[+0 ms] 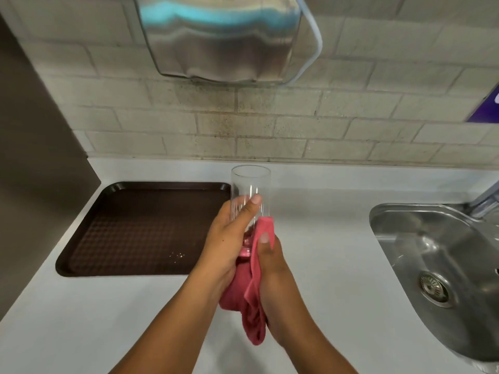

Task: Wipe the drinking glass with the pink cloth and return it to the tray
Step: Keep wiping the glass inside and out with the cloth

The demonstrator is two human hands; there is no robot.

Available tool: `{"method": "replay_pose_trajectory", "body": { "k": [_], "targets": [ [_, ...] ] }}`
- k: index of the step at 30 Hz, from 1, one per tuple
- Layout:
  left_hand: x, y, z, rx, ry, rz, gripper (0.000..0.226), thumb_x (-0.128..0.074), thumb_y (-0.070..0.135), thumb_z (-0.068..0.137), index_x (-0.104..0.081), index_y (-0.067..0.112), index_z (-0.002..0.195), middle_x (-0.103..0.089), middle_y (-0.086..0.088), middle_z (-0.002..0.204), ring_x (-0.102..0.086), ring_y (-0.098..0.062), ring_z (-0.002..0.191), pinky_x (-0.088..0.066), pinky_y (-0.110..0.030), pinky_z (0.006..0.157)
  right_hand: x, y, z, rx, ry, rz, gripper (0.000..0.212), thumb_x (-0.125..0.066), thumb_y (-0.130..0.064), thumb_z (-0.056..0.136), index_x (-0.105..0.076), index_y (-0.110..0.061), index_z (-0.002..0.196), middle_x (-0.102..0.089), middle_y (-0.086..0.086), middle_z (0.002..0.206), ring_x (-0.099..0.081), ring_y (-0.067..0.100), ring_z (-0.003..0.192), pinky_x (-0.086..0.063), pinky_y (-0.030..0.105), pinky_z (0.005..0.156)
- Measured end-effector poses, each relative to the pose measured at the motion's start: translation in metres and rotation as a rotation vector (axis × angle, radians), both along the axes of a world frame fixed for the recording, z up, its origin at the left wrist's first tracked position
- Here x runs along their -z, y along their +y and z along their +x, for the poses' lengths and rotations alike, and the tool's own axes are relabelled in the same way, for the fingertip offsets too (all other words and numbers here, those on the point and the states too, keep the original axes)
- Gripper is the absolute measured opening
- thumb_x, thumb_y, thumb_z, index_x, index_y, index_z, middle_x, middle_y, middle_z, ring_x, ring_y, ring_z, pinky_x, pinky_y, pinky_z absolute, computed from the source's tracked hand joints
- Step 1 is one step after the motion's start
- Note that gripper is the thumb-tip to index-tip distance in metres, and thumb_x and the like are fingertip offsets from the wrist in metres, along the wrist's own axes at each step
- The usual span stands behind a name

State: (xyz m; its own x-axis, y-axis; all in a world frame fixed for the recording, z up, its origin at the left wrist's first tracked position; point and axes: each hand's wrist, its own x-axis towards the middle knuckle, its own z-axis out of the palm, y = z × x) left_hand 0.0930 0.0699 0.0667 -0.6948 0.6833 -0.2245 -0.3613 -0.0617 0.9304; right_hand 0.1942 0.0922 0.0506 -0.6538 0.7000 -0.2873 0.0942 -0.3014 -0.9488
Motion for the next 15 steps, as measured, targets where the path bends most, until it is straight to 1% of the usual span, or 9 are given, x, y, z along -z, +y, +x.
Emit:
{"method": "replay_pose_trajectory", "body": {
  "k": [2, 4, 6, 9, 10, 12, 13, 14, 15],
  "targets": [
    [0.000, 0.000, 0.000, 0.007, -0.060, 0.019, 0.061, -0.080, 0.061, 0.085, -0.064, 0.029, 0.134, -0.075, -0.010, 0.124, -0.080, -0.015, 0.092, -0.065, -0.031, 0.079, -0.002, -0.005, 0.003, 0.020, -0.022, 0.157, 0.054, -0.032, -0.076, 0.089, -0.037, -0.057, 0.140, -0.063, -0.013, 0.136, -0.066, 0.013, 0.122, -0.054, 0.039, 0.108],
    [0.003, 0.001, 0.001, 0.012, -0.083, 0.006, 0.071, -0.077, 0.072, 0.078, -0.058, 0.033, 0.133, -0.072, -0.015, 0.120, -0.077, -0.024, 0.091, -0.065, -0.045, 0.084, -0.009, -0.007, 0.006, 0.039, -0.034, 0.271, 0.054, -0.032, -0.070, 0.091, -0.027, -0.059, 0.143, -0.055, -0.015, 0.142, -0.060, 0.010, 0.128, -0.051, 0.029, 0.106],
    [0.003, 0.000, 0.001, 0.024, -0.060, 0.004, 0.067, -0.073, 0.073, 0.080, -0.060, 0.030, 0.129, -0.071, -0.017, 0.116, -0.074, -0.027, 0.093, -0.064, -0.049, 0.090, -0.010, -0.008, 0.007, 0.036, -0.052, 0.378, 0.065, -0.034, -0.066, 0.094, -0.021, -0.051, 0.157, -0.046, -0.015, 0.152, -0.053, 0.007, 0.136, -0.049, 0.020, 0.103],
    [-0.001, -0.004, 0.000, 0.065, -0.111, -0.012, 0.063, -0.069, 0.070, 0.088, -0.074, 0.021, 0.128, -0.076, -0.022, 0.125, -0.077, -0.038, 0.110, -0.058, -0.055, 0.107, -0.011, -0.007, 0.006, 0.014, -0.096, 0.515, 0.075, -0.033, -0.059, 0.099, 0.003, -0.046, 0.164, -0.021, -0.017, 0.168, -0.034, -0.003, 0.143, -0.038, 0.006, 0.104],
    [-0.001, -0.006, 0.001, 0.079, -0.133, -0.022, 0.061, -0.066, 0.067, 0.090, -0.077, 0.019, 0.127, -0.078, -0.021, 0.125, -0.077, -0.037, 0.115, -0.058, -0.052, 0.108, -0.014, -0.006, 0.005, 0.014, -0.115, 0.579, 0.076, -0.031, -0.059, 0.099, 0.009, -0.045, 0.163, -0.011, -0.019, 0.171, -0.027, -0.004, 0.146, -0.037, 0.009, 0.110],
    [0.002, -0.009, 0.004, 0.115, -0.164, -0.007, 0.051, -0.056, 0.058, 0.099, -0.081, 0.019, 0.122, -0.082, -0.016, 0.120, -0.078, -0.029, 0.115, -0.059, -0.044, 0.105, -0.021, 0.000, 0.001, 0.015, -0.147, 0.712, 0.074, -0.027, -0.058, 0.103, 0.013, -0.044, 0.163, 0.003, -0.020, 0.173, -0.018, 0.003, 0.155, -0.039, 0.026, 0.120],
    [0.001, -0.011, 0.006, 0.128, -0.185, 0.014, 0.046, -0.052, 0.052, 0.104, -0.081, 0.019, 0.121, -0.083, -0.014, 0.119, -0.080, -0.025, 0.113, -0.061, -0.040, 0.101, -0.026, 0.005, -0.002, 0.011, -0.161, 0.754, 0.072, -0.029, -0.054, 0.106, 0.014, -0.043, 0.163, 0.006, -0.020, 0.173, -0.017, 0.006, 0.157, -0.039, 0.028, 0.119],
    [0.003, -0.011, 0.009, 0.129, -0.216, 0.040, 0.044, -0.049, 0.046, 0.108, -0.080, 0.018, 0.123, -0.084, -0.012, 0.118, -0.081, -0.021, 0.108, -0.064, -0.036, 0.095, -0.029, 0.013, -0.004, 0.010, -0.171, 0.770, 0.072, -0.032, -0.050, 0.108, 0.014, -0.044, 0.163, 0.004, -0.019, 0.174, -0.020, 0.007, 0.156, -0.037, 0.025, 0.115],
    [0.004, -0.011, 0.010, 0.118, -0.248, 0.059, 0.043, -0.048, 0.042, 0.109, -0.079, 0.016, 0.126, -0.084, -0.011, 0.118, -0.082, -0.020, 0.105, -0.065, -0.034, 0.089, -0.033, 0.022, -0.007, 0.015, -0.163, 0.758, 0.073, -0.037, -0.048, 0.108, 0.011, -0.044, 0.163, -0.004, -0.017, 0.174, -0.028, 0.007, 0.151, -0.037, 0.022, 0.111]
  ]
}}
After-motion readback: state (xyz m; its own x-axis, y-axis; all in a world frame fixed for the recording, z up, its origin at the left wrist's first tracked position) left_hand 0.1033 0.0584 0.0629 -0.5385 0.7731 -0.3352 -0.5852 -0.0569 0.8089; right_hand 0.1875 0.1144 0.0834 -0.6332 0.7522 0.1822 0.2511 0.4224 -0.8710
